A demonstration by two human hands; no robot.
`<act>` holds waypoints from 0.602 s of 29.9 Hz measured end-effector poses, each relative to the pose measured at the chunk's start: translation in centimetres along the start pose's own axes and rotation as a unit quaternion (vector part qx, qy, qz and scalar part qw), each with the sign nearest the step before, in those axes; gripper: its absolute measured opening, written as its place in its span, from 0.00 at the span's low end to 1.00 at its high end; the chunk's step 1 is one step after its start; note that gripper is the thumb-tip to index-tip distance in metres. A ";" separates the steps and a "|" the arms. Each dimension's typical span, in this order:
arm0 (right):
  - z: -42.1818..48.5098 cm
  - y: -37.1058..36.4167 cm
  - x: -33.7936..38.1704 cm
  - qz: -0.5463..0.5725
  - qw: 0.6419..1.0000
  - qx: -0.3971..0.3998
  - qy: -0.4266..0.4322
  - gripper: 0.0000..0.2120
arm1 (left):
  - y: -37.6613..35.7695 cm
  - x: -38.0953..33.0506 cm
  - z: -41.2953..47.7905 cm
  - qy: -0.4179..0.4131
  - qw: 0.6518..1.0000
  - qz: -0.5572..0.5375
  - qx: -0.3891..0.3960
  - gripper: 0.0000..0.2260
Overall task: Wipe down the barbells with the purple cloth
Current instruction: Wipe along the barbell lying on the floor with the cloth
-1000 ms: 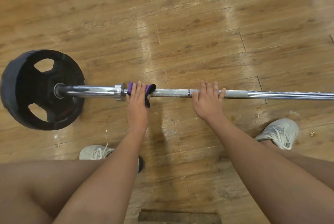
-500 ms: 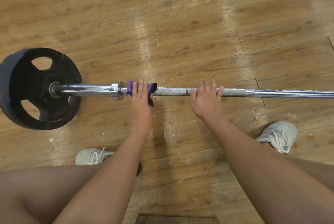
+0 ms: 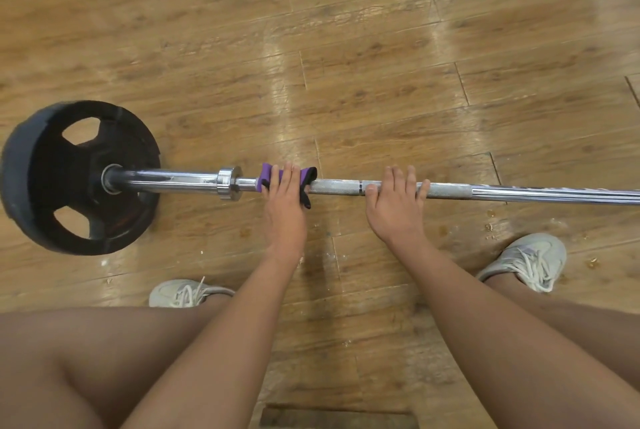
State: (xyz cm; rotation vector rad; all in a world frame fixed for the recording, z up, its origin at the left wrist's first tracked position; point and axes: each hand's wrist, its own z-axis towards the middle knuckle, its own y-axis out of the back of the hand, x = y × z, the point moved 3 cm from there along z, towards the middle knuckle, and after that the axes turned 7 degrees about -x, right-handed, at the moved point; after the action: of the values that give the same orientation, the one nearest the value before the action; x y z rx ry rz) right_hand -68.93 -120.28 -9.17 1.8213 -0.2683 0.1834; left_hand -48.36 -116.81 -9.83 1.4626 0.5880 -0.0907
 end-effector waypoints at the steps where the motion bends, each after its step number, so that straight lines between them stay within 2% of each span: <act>1: -0.2 0.0 0.0 -0.001 1.000 0.000 0.000 0.30 | 0.2 0.1 0.0 0.004 1.000 -0.004 -0.007 0.30; 5: -1.5 -0.4 -0.3 0.001 1.000 -0.014 0.007 0.29 | 0.7 0.5 -0.8 0.024 0.999 -0.019 -0.031 0.28; 10: -3.4 -0.8 -0.6 0.007 1.000 -0.020 0.006 0.29 | 0.9 -0.2 -2.2 0.090 0.993 -0.048 -0.053 0.21; 12: -4.0 -1.0 -0.8 0.010 1.000 -0.021 0.004 0.29 | 0.6 -0.3 -3.2 0.069 0.997 -0.031 -0.030 0.24; 15: -5.0 -1.3 -0.8 0.013 0.999 -0.032 0.002 0.29 | 0.8 -0.6 -4.7 -0.005 1.000 -0.007 0.003 0.32; 18: -5.9 -1.6 -0.9 0.018 0.999 -0.029 -0.003 0.29 | 1.3 0.6 -5.2 -0.069 0.996 0.030 0.037 0.35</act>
State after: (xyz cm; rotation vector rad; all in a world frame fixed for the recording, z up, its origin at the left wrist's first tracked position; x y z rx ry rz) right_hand -69.20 -114.13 -9.38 1.7603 -0.3070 0.1929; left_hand -48.97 -111.57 -8.86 1.5314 0.4318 -0.1668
